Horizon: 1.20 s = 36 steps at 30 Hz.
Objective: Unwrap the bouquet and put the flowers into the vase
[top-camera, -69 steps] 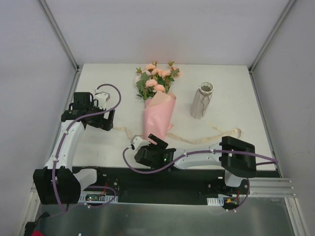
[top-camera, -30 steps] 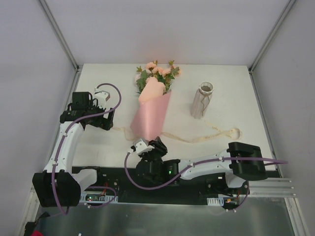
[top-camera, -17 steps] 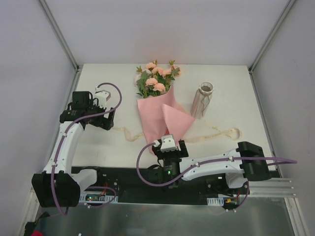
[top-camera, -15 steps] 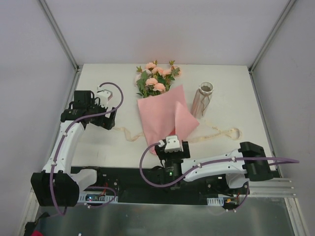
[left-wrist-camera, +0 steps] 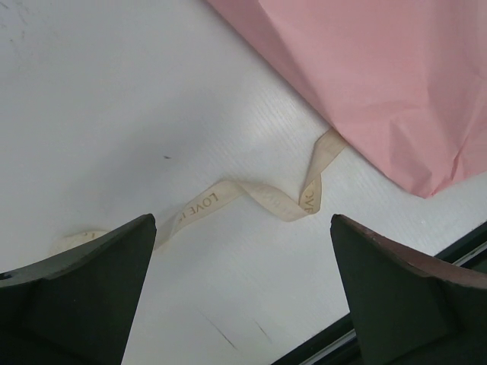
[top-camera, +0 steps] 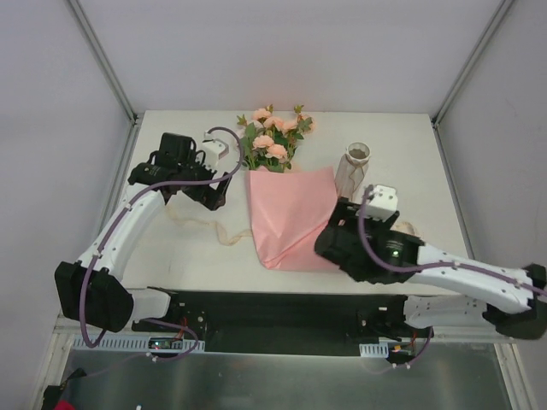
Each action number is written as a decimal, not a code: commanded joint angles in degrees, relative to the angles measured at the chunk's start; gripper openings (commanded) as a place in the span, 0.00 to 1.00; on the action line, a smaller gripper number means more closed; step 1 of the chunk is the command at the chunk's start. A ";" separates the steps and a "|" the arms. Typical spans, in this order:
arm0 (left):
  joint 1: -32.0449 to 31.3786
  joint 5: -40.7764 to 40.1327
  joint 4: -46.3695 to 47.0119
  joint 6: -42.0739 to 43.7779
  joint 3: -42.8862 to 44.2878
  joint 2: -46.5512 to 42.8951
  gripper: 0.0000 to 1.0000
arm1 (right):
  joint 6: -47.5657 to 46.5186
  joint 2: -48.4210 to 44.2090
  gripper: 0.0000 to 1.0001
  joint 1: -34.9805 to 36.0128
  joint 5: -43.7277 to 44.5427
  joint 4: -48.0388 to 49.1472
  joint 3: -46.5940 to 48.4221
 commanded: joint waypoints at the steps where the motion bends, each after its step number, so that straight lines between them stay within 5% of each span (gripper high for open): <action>1: -0.09 0.82 -0.39 -2.24 2.13 1.41 0.99 | -35.22 -17.25 0.81 -17.95 -29.09 36.32 -21.12; 2: -0.08 1.17 -0.30 -2.33 1.78 1.32 0.99 | -32.86 -19.01 0.80 -23.64 -35.06 38.45 -22.68; 19: -0.17 -0.84 -0.30 -1.54 -3.76 -3.25 0.99 | -45.67 -2.53 0.63 -36.44 -44.70 70.72 -32.36; 36: -0.17 -2.86 -0.30 -1.28 -6.05 -5.71 0.99 | -47.51 10.06 0.56 -41.45 -45.66 80.83 -34.29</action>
